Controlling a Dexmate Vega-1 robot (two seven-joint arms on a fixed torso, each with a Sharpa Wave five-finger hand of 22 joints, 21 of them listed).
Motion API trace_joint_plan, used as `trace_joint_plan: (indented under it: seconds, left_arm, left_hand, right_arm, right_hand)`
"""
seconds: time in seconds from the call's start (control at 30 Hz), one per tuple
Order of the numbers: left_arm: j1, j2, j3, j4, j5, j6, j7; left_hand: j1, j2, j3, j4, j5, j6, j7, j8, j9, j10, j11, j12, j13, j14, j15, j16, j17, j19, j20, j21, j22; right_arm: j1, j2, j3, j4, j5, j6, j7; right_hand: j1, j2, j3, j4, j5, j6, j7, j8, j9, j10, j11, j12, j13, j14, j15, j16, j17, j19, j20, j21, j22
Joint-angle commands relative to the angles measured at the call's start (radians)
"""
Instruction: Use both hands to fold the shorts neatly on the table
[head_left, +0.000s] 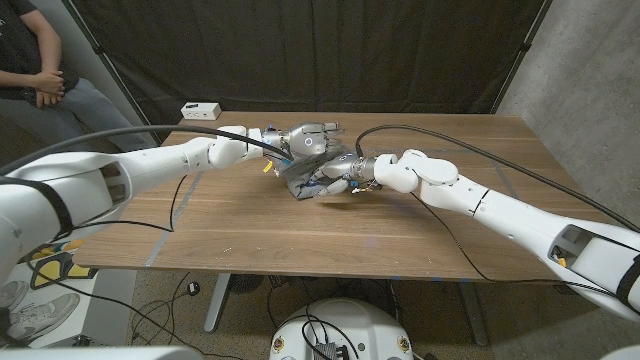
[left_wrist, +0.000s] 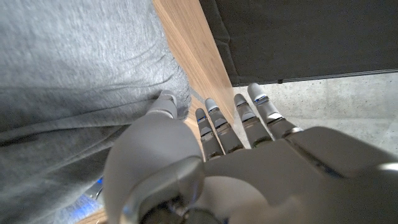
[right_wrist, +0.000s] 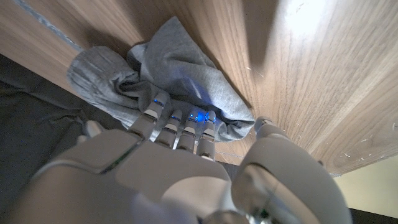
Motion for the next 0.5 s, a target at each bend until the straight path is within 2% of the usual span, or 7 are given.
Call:
trace_joint_plan:
  seconds: [0.03,0.2,0.5]
  left_arm:
    - [0.121,0.093,-0.159,-0.165,-0.056,0.027,-0.056]
    - [0.187,0.132,-0.238,-0.239,-0.096,0.03,-0.089]
    - [0.303,0.173,-0.373,-0.335,-0.149,0.059,-0.129]
  left_hand:
    - [-0.007,0.003,0.001,0.004,0.006,-0.004,0.002,0.004,0.001,-0.003,0.001,0.003,0.001,-0.009,-0.167,0.002,0.002,0.004,0.005,-0.003,0.003]
    - [-0.012,0.006,0.001,0.005,0.006,0.002,0.002,0.007,0.001,-0.004,0.001,0.005,0.001,-0.009,-0.166,0.004,0.002,0.006,0.006,-0.003,0.003]
    - [-0.022,0.007,0.001,0.006,0.006,0.019,0.003,0.014,0.001,-0.002,0.002,0.009,0.0,-0.007,-0.163,0.006,0.001,0.008,0.007,-0.003,0.003]
  right_arm:
    - [-0.054,-0.043,0.054,-0.093,-0.037,-0.084,0.03]
    - [-0.075,-0.058,0.074,-0.116,-0.058,-0.121,0.023]
    - [-0.091,-0.071,0.101,-0.124,-0.062,-0.165,0.02]
  right_hand:
    - [0.003,-0.008,0.0,-0.006,0.008,0.0,0.004,0.001,0.001,-0.005,0.001,0.002,0.003,0.004,-0.015,0.002,0.003,0.006,0.002,-0.002,0.003]
    - [0.006,-0.009,0.001,-0.009,0.01,0.001,0.003,0.002,0.001,-0.004,0.0,0.003,0.003,0.009,-0.017,0.003,0.003,0.007,0.003,-0.002,0.003]
    - [0.012,-0.01,0.005,-0.017,0.015,0.007,0.003,0.005,0.001,0.003,-0.002,0.006,0.003,0.014,-0.018,0.004,0.002,0.01,0.004,-0.001,0.003]
